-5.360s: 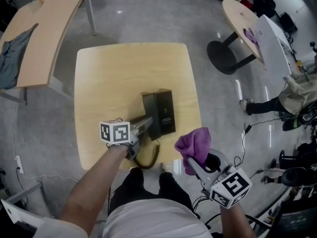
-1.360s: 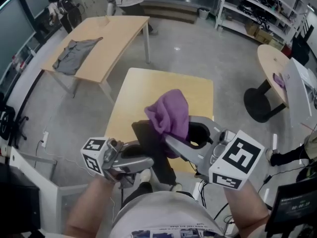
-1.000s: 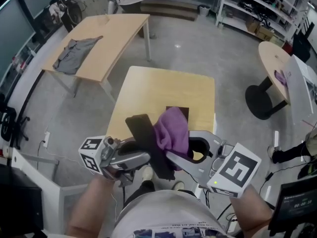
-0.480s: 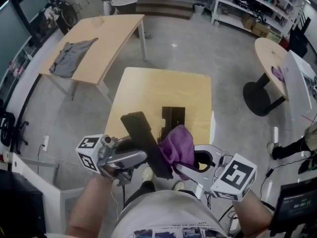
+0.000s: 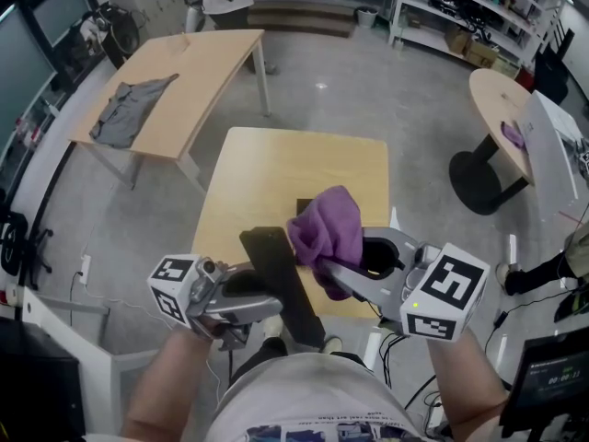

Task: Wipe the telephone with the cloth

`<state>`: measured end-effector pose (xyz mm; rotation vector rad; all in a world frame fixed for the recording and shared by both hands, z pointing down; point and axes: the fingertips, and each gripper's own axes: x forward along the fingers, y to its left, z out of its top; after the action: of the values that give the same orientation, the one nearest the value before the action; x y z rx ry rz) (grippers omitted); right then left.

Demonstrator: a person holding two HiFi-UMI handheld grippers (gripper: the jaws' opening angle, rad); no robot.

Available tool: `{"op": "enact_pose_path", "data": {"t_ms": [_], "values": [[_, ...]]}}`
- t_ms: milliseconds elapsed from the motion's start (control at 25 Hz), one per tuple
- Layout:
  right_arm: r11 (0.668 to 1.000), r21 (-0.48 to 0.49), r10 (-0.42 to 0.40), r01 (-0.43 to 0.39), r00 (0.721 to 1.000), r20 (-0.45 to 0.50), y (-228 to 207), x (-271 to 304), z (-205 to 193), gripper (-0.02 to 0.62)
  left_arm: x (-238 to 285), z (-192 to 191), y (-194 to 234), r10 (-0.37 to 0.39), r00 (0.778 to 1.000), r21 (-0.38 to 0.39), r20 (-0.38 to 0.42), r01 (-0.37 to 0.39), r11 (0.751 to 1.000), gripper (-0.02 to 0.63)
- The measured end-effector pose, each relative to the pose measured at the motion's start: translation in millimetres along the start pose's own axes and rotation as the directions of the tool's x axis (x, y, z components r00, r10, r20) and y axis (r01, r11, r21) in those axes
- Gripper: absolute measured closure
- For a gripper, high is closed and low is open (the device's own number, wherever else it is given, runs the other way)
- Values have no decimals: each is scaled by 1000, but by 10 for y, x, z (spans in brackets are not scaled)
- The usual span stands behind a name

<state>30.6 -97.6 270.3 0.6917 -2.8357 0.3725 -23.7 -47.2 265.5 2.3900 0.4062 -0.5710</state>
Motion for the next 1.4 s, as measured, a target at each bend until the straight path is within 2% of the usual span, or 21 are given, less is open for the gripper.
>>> {"op": "enact_pose_path", "data": {"t_ms": [120,200,360,600,840,1400], "values": [[997,48,55,-58,997,63,-57,132,249,482,80,-109,-33,-22,999,-16,-30,22,1000,523],[994,44,94,-98,993,72,-15,206,344,482,125,-170,-49,-32,999,-24,-41,31,999,523],[989,-1,151,-151,987,48,183,319,364,482,105,-192,-69,-23,999,-25,-30,22,999,523],[984,-19,178,-178,984,1,323,389,224,482,-15,-105,-87,-5,1000,-9,-8,5,1000,523],[982,-25,186,-187,981,-49,429,349,-4,482,-101,11,-71,21,1000,17,20,-22,1000,523],[986,91,148,-137,980,-131,520,123,-672,482,-227,159,2,48,997,22,61,-49,999,523]]}}
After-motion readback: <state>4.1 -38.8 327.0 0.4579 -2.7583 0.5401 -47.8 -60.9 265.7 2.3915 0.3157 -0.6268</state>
